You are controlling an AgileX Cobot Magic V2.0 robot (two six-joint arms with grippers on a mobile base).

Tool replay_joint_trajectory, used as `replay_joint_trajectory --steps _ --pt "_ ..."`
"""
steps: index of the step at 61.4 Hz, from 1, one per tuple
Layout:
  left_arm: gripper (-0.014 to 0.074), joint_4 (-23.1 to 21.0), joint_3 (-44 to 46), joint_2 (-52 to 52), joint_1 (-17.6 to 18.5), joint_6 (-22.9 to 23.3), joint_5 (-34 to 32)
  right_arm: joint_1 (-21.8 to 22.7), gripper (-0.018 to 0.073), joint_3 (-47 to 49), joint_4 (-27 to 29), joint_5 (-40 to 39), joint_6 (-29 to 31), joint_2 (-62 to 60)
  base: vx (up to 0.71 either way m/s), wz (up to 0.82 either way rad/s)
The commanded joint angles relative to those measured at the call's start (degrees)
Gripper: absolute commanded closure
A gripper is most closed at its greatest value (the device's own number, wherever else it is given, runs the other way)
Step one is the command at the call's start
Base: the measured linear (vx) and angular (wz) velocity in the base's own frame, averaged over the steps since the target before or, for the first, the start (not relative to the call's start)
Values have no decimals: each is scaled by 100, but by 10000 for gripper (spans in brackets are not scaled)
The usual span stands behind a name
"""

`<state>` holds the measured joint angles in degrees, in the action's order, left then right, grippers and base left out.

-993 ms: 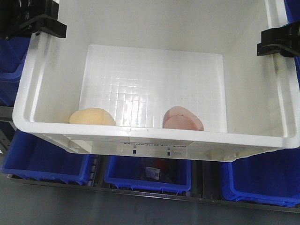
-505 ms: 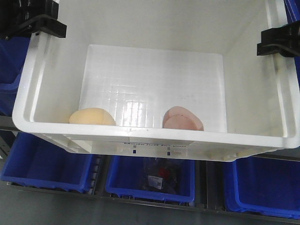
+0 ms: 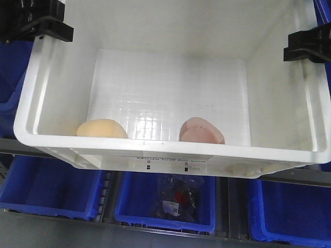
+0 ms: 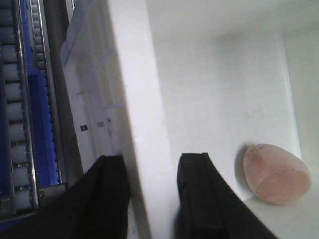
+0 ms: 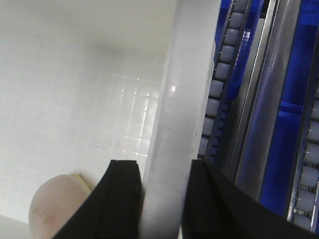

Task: Place moving items into box and shelve
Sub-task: 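Keep holding the crate level as the base approaches the blue-bin shelf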

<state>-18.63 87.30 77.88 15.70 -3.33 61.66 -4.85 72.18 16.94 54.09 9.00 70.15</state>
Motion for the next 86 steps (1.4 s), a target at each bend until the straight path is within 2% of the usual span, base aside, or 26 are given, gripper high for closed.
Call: replay_joint_trajectory --steps 1,86 --pt "603 -824 244 -263 92 -81 -683 -30 565 248 630 -643 85 -212 5 -1" --pt "603 -824 244 -263 92 -81 -683 -30 565 248 630 -643 85 -212 1 0"
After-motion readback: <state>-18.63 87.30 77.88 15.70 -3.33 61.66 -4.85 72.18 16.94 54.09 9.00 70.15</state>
